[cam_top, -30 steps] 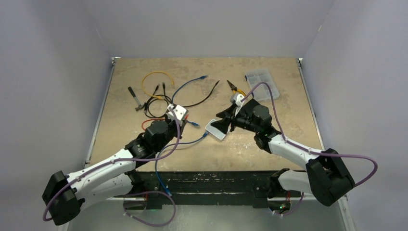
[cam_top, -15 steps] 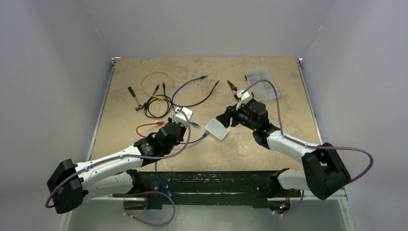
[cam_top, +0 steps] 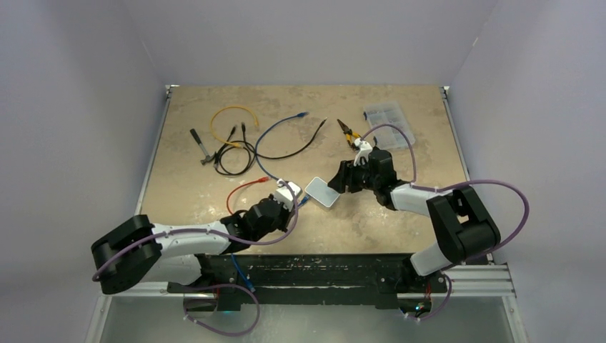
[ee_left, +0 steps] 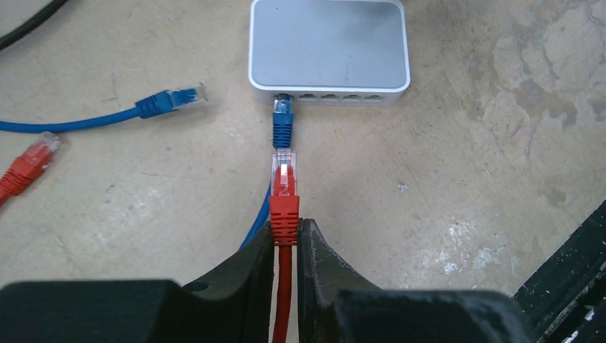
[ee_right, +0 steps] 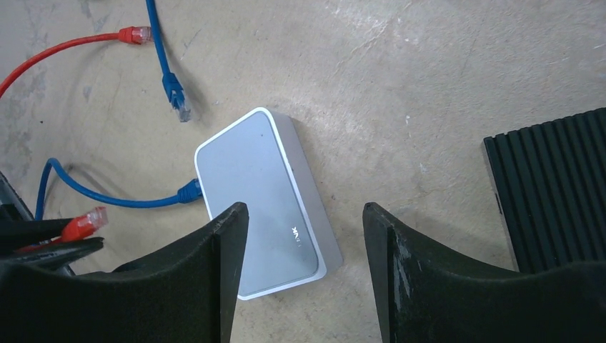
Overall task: Insert the plug into the switch port
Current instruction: Insert the connector into the switch port.
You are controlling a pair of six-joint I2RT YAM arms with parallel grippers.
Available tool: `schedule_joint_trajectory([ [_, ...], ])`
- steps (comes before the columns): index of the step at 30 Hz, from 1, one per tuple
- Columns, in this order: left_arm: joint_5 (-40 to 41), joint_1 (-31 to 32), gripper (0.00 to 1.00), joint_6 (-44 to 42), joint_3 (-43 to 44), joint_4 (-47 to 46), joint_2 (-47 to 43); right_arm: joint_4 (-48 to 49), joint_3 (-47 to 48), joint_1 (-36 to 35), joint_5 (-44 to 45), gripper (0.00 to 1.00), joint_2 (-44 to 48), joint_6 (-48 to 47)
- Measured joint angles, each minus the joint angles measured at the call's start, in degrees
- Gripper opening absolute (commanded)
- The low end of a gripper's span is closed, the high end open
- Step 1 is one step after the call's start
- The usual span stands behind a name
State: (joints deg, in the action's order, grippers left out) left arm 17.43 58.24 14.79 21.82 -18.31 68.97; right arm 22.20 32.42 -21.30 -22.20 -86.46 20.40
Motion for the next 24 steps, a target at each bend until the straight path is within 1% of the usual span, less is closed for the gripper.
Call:
schedule_joint_trajectory([
  [5, -0.04, 2.19, 0.0, 0.98, 0.02, -3.74, 5.35, 0.17, 0.46, 0.0, -1.44, 0.62, -2.32, 0.09],
  [9, 0.22, 3.28, 0.0, 1.14, 0.57, -4.85, 8.92, 0.83, 0.46, 0.0, -2.51, 0.6, -3.96, 0.17],
  [15, 0.61, 3.67, 0.0, 1.2, 2.4, -6.51, 13.57, 3.06, 0.44, 0.0, -4.37, 0.51, -5.62, 0.17],
  [24, 1.22, 3.67, 0.0, 1.29, 6.27, -7.96, 19.28, 5.73, 0.44, 0.0, -6.1, 0.38, -6.64, 0.15],
])
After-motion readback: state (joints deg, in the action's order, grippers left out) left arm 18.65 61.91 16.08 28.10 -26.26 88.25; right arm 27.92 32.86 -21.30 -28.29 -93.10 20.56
